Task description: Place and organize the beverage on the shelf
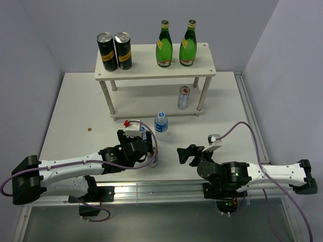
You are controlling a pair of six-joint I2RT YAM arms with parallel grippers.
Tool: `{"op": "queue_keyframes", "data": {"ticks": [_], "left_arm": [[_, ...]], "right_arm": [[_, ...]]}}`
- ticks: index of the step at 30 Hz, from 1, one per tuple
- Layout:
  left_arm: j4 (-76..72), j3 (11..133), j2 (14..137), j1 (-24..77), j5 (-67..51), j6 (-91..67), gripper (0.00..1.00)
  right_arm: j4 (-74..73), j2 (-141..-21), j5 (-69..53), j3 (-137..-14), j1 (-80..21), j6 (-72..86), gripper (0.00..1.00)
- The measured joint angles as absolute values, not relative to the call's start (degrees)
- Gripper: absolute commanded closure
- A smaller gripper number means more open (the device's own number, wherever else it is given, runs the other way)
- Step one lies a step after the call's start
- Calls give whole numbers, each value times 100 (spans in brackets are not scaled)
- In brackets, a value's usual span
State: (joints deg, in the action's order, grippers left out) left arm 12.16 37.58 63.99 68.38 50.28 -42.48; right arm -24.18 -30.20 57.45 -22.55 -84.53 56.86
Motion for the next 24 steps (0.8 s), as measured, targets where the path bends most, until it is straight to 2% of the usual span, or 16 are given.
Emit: {"op": "queue_keyframes", "data": {"ticks": [8, 16, 17, 18, 24], "left_arm": [[657, 3612, 6477, 6761, 4897, -4080, 1], [10, 3568, 7129, 6414, 4746, -3809, 1], [-93, 3568, 7216, 6366, 4751, -3798, 3], [-167, 3568, 7284, 6313, 4766, -3789, 11], [-377, 3570, 7406, 6248, 4873, -3758, 35]], "right_arm": [[-2502, -3011, 5760, -2121, -8462, 5811, 0], [-2519, -3111, 5760, -2119, -8473, 5872, 0], [-2526, -3100, 5758, -2117, -8477, 5870, 0], [-2528, -3079, 5758, -2117, -8479, 5870, 0], [-2528, -2991, 5756, -2097, -8477, 5867, 0]]}}
